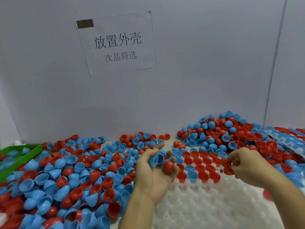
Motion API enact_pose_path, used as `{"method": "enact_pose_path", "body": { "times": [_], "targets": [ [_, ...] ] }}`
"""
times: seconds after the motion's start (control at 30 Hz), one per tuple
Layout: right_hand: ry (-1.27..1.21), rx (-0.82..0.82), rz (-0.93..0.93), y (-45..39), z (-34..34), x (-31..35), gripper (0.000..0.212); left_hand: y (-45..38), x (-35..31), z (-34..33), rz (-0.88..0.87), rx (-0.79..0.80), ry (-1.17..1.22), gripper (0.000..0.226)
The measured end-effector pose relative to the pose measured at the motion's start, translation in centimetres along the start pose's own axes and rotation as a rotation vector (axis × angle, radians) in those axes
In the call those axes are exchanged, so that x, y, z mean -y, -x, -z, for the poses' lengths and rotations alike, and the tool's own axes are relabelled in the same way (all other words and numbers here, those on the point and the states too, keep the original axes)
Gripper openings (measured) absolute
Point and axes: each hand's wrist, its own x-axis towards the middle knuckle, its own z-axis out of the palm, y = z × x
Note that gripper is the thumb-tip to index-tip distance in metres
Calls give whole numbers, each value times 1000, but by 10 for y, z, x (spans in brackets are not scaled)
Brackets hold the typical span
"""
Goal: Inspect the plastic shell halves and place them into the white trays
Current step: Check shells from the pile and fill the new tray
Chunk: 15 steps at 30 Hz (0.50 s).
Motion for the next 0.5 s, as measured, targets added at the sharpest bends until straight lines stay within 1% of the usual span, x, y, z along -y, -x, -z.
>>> {"method": "enact_pose_path", "body": {
  "times": [0.1,0.2,0.27,0.37,0.5],
  "targets": [
    [63,7,-55,0,-3,2,13,2,0,-2,12,-11,89,40],
    [182,69,-79,2,-14,11,21,4,1,-4,1,-42,165,44],
    [239,87,-98,2,-19,14,25,5,1,-3,-9,-47,206,40],
    [258,95,-102,2,-20,16,23,6,1,-2,-31,-16,263,34],
    [258,108,-115,2,-19,17,20,7,1,2,-47,37,336,39]
  ]
}}
